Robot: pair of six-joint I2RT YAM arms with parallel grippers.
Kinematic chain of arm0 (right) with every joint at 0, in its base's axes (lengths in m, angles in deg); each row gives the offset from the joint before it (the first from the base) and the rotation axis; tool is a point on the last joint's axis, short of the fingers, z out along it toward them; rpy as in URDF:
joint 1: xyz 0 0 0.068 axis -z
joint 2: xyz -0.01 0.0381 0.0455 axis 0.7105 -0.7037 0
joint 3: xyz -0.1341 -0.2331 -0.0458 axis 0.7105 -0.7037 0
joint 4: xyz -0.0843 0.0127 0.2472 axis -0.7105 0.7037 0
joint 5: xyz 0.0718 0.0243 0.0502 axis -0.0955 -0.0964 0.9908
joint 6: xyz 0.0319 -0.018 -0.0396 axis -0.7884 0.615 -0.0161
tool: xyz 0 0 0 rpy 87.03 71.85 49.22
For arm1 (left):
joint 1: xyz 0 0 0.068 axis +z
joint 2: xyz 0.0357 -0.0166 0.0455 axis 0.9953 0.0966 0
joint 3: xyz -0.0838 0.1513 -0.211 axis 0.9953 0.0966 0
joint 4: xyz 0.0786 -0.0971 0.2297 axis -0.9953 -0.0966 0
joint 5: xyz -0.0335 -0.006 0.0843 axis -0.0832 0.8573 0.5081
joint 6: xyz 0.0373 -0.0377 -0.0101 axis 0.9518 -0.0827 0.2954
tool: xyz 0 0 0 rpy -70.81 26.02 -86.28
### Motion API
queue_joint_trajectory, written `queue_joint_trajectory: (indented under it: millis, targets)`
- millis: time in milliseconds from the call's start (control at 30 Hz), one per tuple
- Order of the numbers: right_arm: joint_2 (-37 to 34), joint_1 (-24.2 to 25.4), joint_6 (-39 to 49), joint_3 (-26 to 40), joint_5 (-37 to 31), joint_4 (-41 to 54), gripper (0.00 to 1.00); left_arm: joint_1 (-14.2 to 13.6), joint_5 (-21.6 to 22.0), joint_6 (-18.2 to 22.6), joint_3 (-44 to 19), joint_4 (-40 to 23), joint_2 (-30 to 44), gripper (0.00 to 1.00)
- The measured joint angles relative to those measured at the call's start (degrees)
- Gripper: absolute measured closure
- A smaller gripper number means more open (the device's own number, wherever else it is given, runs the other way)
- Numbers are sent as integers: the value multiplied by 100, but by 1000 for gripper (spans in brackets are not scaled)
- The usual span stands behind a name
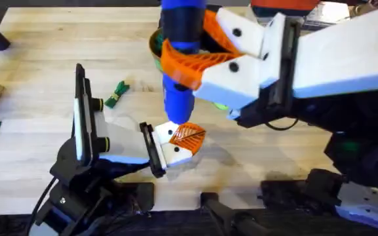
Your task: Pick up the gripper from the table and insert it into the empty holder that is missing its gripper. Then pick up a screw, insert it into the mounting hole, and use the screwdriver to tighten it. Finally, clean up the table by picking up the vegetable and placing it into the bucket.
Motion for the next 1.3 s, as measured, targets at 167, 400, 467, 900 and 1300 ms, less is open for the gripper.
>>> queue_joint_trajectory:
  millis: [167, 400, 467, 900, 1300]
  targets:
    - [-183, -262, 318, 0, 5, -15, 971, 0, 0, 1, 0, 2, 0, 995]
    - [-464, -671, 1125, 0, 98, -24, 971, 0, -1, 1, 0, -1, -1, 995]
    - [-527, -721, 1300, 0, 101, -27, 971, 0, -2, 0, 0, 2, -2, 995]
    - [-551, -738, 1610, 0, 101, -2, 971, 0, 2, 2, 0, 1, 0, 995]
    - [-527, -738, 1378, 0, 101, -507, 971, 0, 2, 2, 0, 2, 0, 995]
